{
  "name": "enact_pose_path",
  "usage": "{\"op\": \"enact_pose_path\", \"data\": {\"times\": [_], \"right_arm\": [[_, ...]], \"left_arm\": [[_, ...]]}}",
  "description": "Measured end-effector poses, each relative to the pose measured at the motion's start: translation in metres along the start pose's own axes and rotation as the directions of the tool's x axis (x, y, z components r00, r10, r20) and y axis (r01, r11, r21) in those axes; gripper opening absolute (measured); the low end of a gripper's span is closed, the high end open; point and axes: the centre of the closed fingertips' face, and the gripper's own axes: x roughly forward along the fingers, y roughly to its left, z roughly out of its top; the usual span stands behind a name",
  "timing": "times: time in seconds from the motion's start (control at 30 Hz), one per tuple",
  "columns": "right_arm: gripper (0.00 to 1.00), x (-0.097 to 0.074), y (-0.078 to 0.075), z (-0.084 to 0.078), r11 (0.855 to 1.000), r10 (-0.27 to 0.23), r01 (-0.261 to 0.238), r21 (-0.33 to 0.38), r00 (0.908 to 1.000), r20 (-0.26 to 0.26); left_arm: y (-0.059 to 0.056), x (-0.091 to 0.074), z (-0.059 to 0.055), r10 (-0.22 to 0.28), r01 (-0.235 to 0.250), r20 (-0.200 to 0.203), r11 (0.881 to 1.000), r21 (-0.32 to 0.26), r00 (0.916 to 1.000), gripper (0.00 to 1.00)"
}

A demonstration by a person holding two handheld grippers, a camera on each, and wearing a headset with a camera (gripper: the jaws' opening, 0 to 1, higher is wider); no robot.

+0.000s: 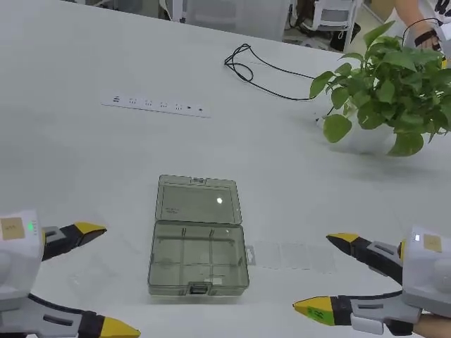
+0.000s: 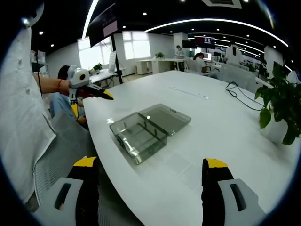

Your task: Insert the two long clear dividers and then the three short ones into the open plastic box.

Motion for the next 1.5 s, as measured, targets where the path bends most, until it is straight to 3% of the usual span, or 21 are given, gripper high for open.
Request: {"op": "enact_pose_path", "data": {"times": [1.1,1.5], "right_arm": [[0.89,0.003,-0.001,-0.004,1.000,0.001,-0.001,0.001,0.9999,-0.013],[0.88,0.001,-0.002,-0.003,1.000,-0.014,0.014,0.018,0.9999,0.001]], "left_arm": [[0.005,0.005,0.000,-0.011,0.011,-0.010,1.000,-0.011,0.9999,1.00],[0.020,0.003,-0.001,0.020,-0.020,-0.018,0.999,-0.031,0.9997,0.99]]}}
